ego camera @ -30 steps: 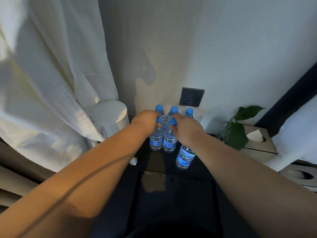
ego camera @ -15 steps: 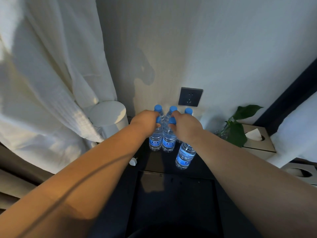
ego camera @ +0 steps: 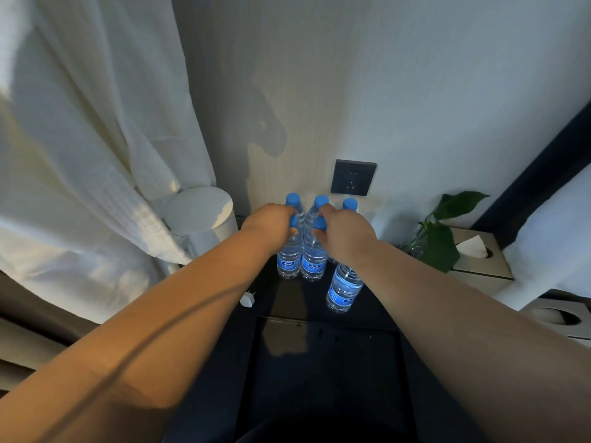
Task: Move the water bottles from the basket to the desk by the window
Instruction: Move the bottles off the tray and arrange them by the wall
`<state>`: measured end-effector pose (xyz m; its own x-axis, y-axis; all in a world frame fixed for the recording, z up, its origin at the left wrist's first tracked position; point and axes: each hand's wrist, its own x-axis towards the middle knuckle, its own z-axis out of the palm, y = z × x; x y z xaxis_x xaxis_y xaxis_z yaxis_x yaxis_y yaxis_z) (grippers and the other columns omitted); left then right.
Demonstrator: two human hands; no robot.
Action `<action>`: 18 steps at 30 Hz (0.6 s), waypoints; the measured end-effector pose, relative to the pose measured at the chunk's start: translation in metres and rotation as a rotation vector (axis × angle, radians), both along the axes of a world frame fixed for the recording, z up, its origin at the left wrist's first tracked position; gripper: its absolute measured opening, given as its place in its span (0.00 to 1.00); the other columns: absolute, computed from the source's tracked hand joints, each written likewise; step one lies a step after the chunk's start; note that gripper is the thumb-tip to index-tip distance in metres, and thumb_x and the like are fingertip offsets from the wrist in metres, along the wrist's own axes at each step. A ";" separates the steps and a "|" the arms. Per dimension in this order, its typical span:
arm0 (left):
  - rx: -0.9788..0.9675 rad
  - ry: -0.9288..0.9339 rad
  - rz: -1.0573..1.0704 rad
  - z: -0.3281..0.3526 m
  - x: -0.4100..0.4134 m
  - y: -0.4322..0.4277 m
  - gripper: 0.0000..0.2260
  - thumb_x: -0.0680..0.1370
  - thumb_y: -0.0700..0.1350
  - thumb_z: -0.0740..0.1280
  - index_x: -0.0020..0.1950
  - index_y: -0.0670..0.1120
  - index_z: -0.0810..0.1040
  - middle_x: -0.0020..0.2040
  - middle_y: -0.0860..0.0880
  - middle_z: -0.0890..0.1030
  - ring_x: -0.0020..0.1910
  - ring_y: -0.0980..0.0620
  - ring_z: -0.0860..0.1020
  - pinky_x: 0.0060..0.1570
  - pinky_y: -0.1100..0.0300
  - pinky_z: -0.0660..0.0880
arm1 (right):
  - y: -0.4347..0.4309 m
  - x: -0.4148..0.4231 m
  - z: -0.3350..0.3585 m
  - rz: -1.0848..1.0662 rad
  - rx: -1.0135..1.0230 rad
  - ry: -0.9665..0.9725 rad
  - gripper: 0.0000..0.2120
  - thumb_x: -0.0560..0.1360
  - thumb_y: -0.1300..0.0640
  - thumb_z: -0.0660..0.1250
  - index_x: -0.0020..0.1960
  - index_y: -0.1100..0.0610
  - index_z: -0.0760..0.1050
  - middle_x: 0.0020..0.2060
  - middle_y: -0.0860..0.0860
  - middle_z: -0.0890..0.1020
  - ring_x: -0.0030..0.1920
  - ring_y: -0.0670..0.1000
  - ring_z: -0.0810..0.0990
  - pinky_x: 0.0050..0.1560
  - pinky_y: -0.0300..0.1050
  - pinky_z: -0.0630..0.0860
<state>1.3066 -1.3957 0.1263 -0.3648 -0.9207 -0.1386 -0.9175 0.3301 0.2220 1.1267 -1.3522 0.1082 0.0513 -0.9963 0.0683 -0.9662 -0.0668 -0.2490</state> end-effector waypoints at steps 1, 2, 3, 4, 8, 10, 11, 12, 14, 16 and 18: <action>0.002 -0.005 0.000 0.000 0.000 0.000 0.15 0.81 0.46 0.69 0.67 0.47 0.77 0.56 0.43 0.81 0.53 0.44 0.80 0.53 0.50 0.79 | 0.000 0.000 0.000 -0.001 0.001 -0.006 0.19 0.82 0.48 0.65 0.70 0.53 0.69 0.42 0.51 0.75 0.41 0.53 0.76 0.39 0.48 0.74; 0.001 -0.006 -0.001 0.000 0.000 -0.001 0.15 0.81 0.46 0.69 0.67 0.48 0.77 0.56 0.43 0.81 0.52 0.44 0.80 0.52 0.51 0.78 | -0.001 0.000 0.000 -0.002 0.001 -0.012 0.19 0.82 0.47 0.65 0.70 0.53 0.70 0.42 0.50 0.75 0.41 0.53 0.76 0.40 0.48 0.73; -0.001 -0.004 -0.001 -0.001 0.000 -0.001 0.15 0.81 0.46 0.69 0.67 0.48 0.77 0.56 0.44 0.81 0.52 0.44 0.80 0.51 0.51 0.78 | -0.001 0.000 0.000 -0.002 0.002 -0.014 0.20 0.82 0.47 0.65 0.70 0.53 0.70 0.43 0.50 0.76 0.42 0.53 0.76 0.40 0.47 0.72; -0.005 0.000 -0.002 -0.002 0.001 -0.001 0.15 0.81 0.46 0.68 0.67 0.48 0.76 0.55 0.44 0.81 0.51 0.45 0.80 0.50 0.51 0.78 | -0.002 0.000 0.001 -0.004 0.007 -0.014 0.20 0.82 0.46 0.66 0.70 0.53 0.71 0.44 0.51 0.77 0.42 0.53 0.76 0.40 0.47 0.71; -0.033 0.033 -0.016 -0.014 0.004 0.005 0.17 0.83 0.47 0.66 0.71 0.45 0.72 0.57 0.42 0.80 0.54 0.43 0.79 0.53 0.47 0.78 | 0.001 -0.003 0.004 -0.035 0.029 -0.038 0.27 0.80 0.41 0.67 0.73 0.53 0.69 0.52 0.54 0.83 0.49 0.56 0.82 0.43 0.49 0.77; -0.056 0.070 -0.012 -0.020 0.006 0.008 0.18 0.83 0.47 0.65 0.72 0.44 0.70 0.58 0.41 0.79 0.55 0.41 0.79 0.55 0.45 0.77 | 0.005 -0.007 0.005 -0.053 0.023 -0.057 0.29 0.79 0.38 0.67 0.72 0.53 0.69 0.50 0.52 0.83 0.47 0.55 0.81 0.41 0.50 0.75; -0.065 0.084 -0.014 -0.023 0.007 0.009 0.18 0.83 0.48 0.65 0.72 0.45 0.69 0.59 0.41 0.78 0.55 0.41 0.79 0.54 0.45 0.77 | 0.008 -0.010 0.005 -0.061 0.019 -0.049 0.28 0.78 0.36 0.67 0.70 0.53 0.69 0.47 0.50 0.81 0.45 0.55 0.79 0.40 0.49 0.74; -0.072 0.093 -0.018 -0.024 0.008 0.010 0.19 0.83 0.48 0.65 0.73 0.45 0.68 0.59 0.41 0.78 0.55 0.40 0.79 0.54 0.44 0.77 | 0.011 -0.015 0.005 -0.066 0.014 -0.025 0.27 0.78 0.34 0.65 0.66 0.53 0.70 0.43 0.49 0.79 0.43 0.54 0.78 0.38 0.49 0.72; -0.087 0.088 -0.027 -0.025 0.009 0.011 0.21 0.83 0.50 0.65 0.74 0.46 0.67 0.59 0.41 0.78 0.54 0.40 0.79 0.53 0.45 0.78 | 0.017 -0.026 0.005 -0.065 0.023 0.052 0.25 0.77 0.31 0.63 0.58 0.52 0.72 0.42 0.49 0.79 0.41 0.53 0.76 0.37 0.48 0.70; -0.138 0.063 -0.024 -0.024 0.010 0.014 0.23 0.83 0.52 0.65 0.75 0.46 0.66 0.59 0.41 0.78 0.54 0.41 0.79 0.50 0.46 0.79 | 0.023 -0.036 0.006 -0.056 0.086 0.141 0.25 0.76 0.28 0.60 0.50 0.51 0.73 0.43 0.50 0.80 0.41 0.53 0.76 0.37 0.47 0.71; -0.230 0.041 -0.014 -0.022 0.008 0.017 0.24 0.82 0.55 0.64 0.76 0.46 0.67 0.60 0.42 0.76 0.55 0.41 0.78 0.49 0.46 0.79 | 0.029 -0.042 0.008 -0.041 0.170 0.233 0.28 0.75 0.25 0.58 0.40 0.50 0.69 0.39 0.49 0.78 0.37 0.50 0.76 0.34 0.46 0.70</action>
<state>1.3149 -1.3787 0.1044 -0.3792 -0.9209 0.0899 -0.9040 0.3895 0.1763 1.0845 -1.3231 0.1167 0.0051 -0.9941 -0.1087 -0.9997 -0.0025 -0.0248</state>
